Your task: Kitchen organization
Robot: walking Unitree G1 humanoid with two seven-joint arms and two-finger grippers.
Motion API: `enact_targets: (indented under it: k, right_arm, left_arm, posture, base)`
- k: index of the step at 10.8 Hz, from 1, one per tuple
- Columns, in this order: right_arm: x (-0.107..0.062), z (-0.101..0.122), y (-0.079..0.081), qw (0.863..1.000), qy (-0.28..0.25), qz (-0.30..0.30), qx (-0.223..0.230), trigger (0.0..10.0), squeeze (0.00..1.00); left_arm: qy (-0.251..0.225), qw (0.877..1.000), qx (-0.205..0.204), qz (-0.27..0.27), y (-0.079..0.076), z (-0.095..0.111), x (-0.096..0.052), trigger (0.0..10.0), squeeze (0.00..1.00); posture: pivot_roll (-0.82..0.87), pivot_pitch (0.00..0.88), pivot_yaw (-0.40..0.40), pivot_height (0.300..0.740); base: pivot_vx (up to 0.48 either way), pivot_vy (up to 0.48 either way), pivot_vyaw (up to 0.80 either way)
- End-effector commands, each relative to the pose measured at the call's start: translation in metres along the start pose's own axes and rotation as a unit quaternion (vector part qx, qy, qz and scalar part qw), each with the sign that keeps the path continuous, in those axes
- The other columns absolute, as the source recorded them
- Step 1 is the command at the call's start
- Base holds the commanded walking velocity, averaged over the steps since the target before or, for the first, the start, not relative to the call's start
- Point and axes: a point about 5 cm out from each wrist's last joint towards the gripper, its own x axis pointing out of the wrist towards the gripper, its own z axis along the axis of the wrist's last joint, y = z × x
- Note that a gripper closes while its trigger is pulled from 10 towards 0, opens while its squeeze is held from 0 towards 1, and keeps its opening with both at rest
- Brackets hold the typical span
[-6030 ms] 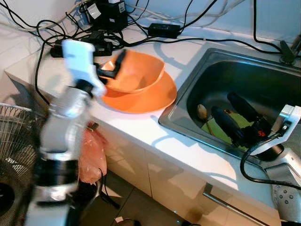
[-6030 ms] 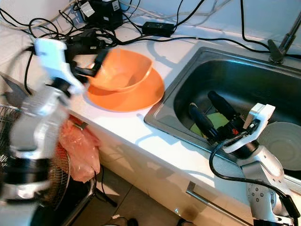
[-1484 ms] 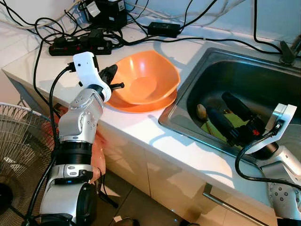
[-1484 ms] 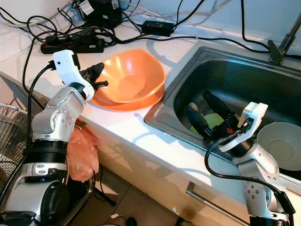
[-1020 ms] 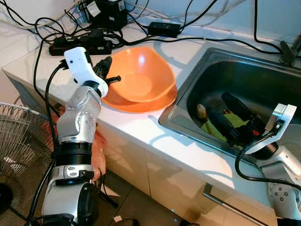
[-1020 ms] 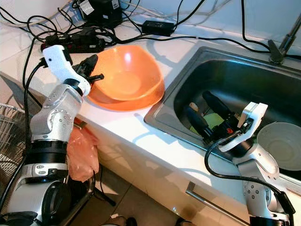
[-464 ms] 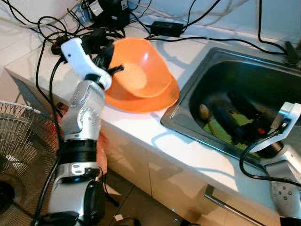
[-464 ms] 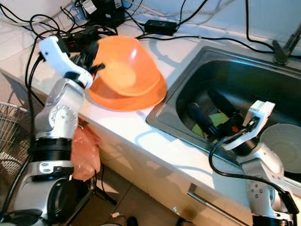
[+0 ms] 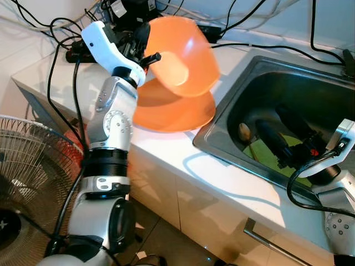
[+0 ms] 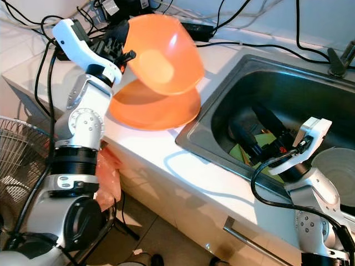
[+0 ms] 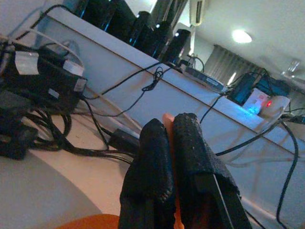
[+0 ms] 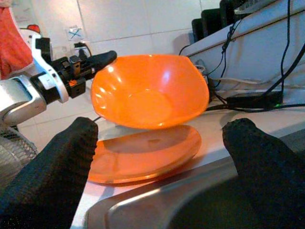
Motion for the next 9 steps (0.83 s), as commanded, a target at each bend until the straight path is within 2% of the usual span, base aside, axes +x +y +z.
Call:
enact_targets:
  k: [1, 2, 3, 4, 7, 8, 9]
  right_arm:
    - [-0.001, 0.004, -0.001, 1.000, -0.009, -0.005, -0.009, 10.0, 0.00]
    - [-0.001, 0.004, -0.001, 1.000, -0.009, -0.008, -0.010, 10.0, 0.00]
    - [-0.002, 0.004, -0.001, 1.000, -0.009, -0.010, -0.010, 10.0, 0.00]
    - [-0.002, 0.004, -0.001, 1.000, -0.009, -0.010, -0.010, 10.0, 0.00]
    - [-0.003, 0.003, -0.001, 1.000, -0.007, -0.015, -0.012, 10.0, 0.00]
    - [-0.004, 0.002, -0.004, 0.999, 0.004, -0.029, -0.024, 10.0, 0.00]
    - [-0.007, 0.000, -0.008, 0.999, 0.014, -0.043, -0.031, 10.0, 0.00]
  left_arm:
    - [-0.024, 0.999, -0.005, -0.034, -0.017, 0.011, 0.009, 10.0, 0.00]
    - [-0.022, 0.999, -0.005, -0.047, -0.025, 0.009, 0.012, 10.0, 0.00]
    - [-0.021, 0.998, -0.003, -0.052, -0.027, 0.008, 0.014, 8.5, 0.00]
    - [-0.021, 0.998, -0.004, -0.054, -0.028, 0.007, 0.015, 0.0, 0.00]
    - [-0.018, 0.997, -0.010, -0.079, -0.042, 0.001, 0.022, 0.0, 0.00]
    - [-0.012, 0.995, -0.012, -0.099, -0.052, -0.005, 0.024, 4.0, 0.00]
    - [-0.003, 0.993, -0.022, -0.117, -0.063, -0.014, 0.024, 10.0, 0.00]
  posture:
    - [-0.03, 0.097, 0.103, 0.740]
    - [-0.03, 0.097, 0.106, 0.740]
    - [-0.03, 0.097, 0.106, 0.740]
    - [-0.03, 0.097, 0.106, 0.740]
    - [-0.03, 0.103, 0.112, 0.740]
    - [-0.04, 0.106, 0.112, 0.740]
    - [-0.04, 0.110, 0.113, 0.740]
  base:
    - [0.000, 0.000, 0.00]
    - [0.000, 0.000, 0.00]
    - [0.000, 0.000, 0.00]
    - [0.000, 0.000, 0.00]
    - [0.000, 0.000, 0.00]
    - [0.000, 0.000, 0.00]
    - [0.000, 0.000, 0.00]
